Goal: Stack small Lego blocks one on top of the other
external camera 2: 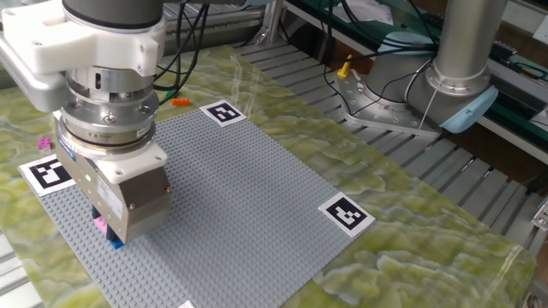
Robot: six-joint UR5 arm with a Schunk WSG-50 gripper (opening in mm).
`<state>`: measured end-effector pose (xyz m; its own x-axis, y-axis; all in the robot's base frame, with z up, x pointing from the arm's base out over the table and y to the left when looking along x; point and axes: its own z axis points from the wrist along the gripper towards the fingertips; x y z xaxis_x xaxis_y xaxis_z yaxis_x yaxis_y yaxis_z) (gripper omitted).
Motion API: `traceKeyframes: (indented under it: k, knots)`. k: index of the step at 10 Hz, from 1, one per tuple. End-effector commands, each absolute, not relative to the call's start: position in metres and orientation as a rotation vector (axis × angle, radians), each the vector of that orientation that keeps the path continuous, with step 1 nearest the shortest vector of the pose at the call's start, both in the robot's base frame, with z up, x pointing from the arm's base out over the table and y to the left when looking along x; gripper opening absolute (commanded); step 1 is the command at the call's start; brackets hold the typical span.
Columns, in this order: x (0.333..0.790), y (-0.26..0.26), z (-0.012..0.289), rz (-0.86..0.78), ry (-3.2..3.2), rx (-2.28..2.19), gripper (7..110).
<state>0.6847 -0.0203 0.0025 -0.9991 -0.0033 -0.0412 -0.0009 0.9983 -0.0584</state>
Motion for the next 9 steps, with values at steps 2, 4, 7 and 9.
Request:
traceKeyframes:
  k: [2,4,7,9]
  knots:
    - [0.6826,-0.0189,0.0052,-0.067,3.101,0.028,7]
    - [0.6830,-0.0179,0.0044,-0.060,3.099,0.028,7]
    - [0.6832,-0.0181,0.0032,-0.060,3.099,0.035,7]
    - [0.6826,-0.0182,0.0028,-0.060,3.101,0.035,7]
